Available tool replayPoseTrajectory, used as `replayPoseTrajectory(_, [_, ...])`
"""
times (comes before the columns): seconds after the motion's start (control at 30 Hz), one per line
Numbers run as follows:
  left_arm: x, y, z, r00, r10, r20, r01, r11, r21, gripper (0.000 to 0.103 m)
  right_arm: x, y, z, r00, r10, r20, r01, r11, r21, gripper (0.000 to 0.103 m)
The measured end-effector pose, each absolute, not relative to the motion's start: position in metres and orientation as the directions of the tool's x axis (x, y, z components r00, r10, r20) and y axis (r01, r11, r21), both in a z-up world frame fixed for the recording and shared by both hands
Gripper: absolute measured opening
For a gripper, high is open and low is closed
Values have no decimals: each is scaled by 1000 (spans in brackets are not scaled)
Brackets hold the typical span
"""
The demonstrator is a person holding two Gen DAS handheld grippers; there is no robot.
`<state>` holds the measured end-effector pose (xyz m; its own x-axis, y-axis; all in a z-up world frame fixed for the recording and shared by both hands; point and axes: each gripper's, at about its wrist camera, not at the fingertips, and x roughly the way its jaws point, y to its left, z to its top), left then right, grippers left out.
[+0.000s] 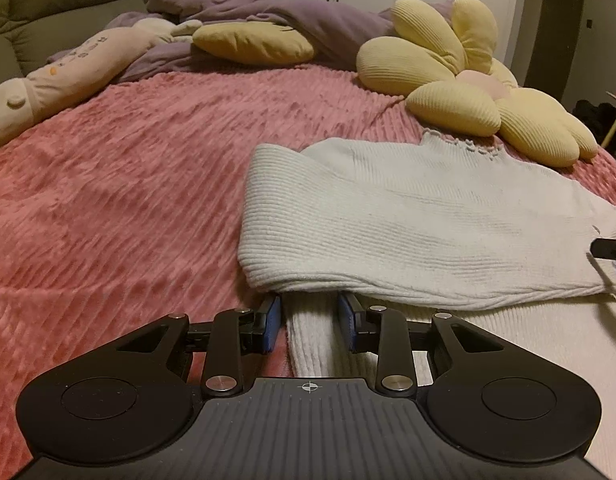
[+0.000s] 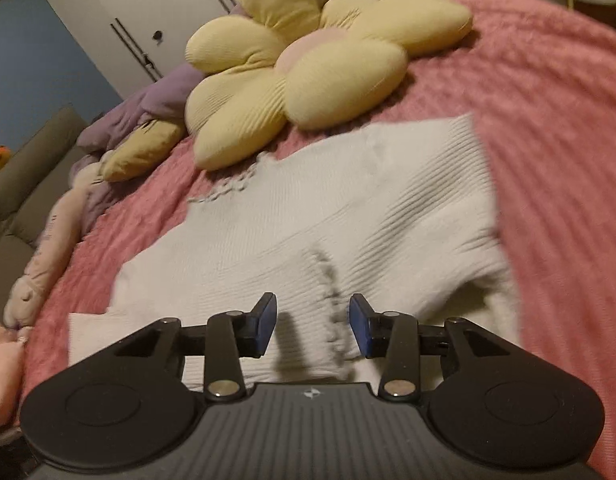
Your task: Fold small clothes
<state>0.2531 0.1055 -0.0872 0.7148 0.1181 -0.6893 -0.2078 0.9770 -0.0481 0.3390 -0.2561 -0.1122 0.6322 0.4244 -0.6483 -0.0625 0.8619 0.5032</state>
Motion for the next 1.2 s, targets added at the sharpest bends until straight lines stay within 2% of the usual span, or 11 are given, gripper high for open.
replayPoseTrajectory(0.07, [251, 106, -84, 715, 126, -687, -217, 975, -48, 39, 341, -250, -110, 627, 426, -653, -90, 872, 482, 27])
replayPoseTrajectory(0.1, [250, 107, -82, 720, 129, -682, -221, 974, -49, 40, 341, -243, -107, 630, 410, -659, -119, 890, 440, 8])
replayPoseTrajectory(0.2, [249, 105, -79, 727, 155, -668, -219, 976, -12, 41, 328, -228, -84, 720, 312, -619, -189, 947, 258, 8])
replayPoseTrajectory(0.3, [254, 104, -79, 723, 162, -672, -215, 977, 5, 41, 314, -218, -62, 848, 135, -512, -160, 987, -5, 8])
replayPoseTrajectory(0.37, [256, 103, -80, 722, 154, -675, -215, 976, -7, 41, 317, -221, -58, 868, 88, -488, -137, 988, -64, 8])
replayPoseTrajectory(0.5, [258, 99, -76, 725, 152, -672, -209, 978, -5, 41, 330, -233, -71, 845, 55, -531, -121, 989, -90, 8])
replayPoseTrajectory(0.77, [273, 90, -61, 751, 148, -643, -189, 982, 5, 41, 340, -247, -101, 831, 4, -557, -89, 988, -124, 8])
replayPoseTrajectory(0.87, [282, 89, -63, 739, 125, -662, -178, 984, -14, 40, 345, -252, -109, 821, -19, -570, -66, 990, -129, 9])
replayPoseTrajectory(1.03, [291, 84, -63, 740, 112, -663, -158, 987, -10, 40, 349, -267, -105, 789, -13, -615, -24, 998, -52, 17])
replayPoseTrajectory(1.13, [301, 76, -68, 743, 107, -661, -145, 989, -3, 43, 340, -269, -96, 804, 3, -594, -5, 1000, -2, 17])
replayPoseTrajectory(1.2, [312, 72, -79, 714, 124, -690, -143, 989, 29, 42, 335, -264, -96, 813, 24, -582, -27, 1000, 3, 17])
